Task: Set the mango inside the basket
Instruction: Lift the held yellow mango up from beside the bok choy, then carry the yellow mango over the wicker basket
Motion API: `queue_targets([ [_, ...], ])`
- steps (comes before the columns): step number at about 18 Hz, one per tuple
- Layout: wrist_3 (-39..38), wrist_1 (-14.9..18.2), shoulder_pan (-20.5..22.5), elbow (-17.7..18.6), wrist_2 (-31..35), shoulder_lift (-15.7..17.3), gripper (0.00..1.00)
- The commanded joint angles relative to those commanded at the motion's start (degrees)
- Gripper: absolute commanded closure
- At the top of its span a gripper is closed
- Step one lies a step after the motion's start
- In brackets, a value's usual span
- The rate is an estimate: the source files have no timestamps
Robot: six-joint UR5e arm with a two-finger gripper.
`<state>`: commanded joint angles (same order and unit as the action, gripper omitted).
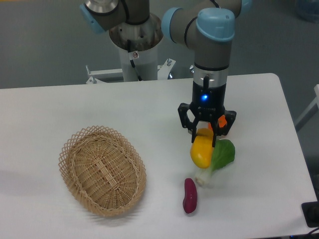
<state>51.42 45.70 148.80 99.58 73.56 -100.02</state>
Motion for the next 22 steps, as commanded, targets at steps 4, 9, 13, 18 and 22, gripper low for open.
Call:
queue_targets([
  [4,-0.09,0.09,-0.18,0.35,0.26,0.17,0.52],
  [9,-1.66,0.09,-0.79,3.6,0.35,3.42,0.52],
  [13,-9.39,-0.61,-3.33,4.66,0.53,4.22,0.52],
  [18,-16.33,-0.62,-9.57,4.66,5.61,3.61,0.52],
  [22,-22.48,-0.62,-15.02,4.57,9.05,1.5,0.52],
])
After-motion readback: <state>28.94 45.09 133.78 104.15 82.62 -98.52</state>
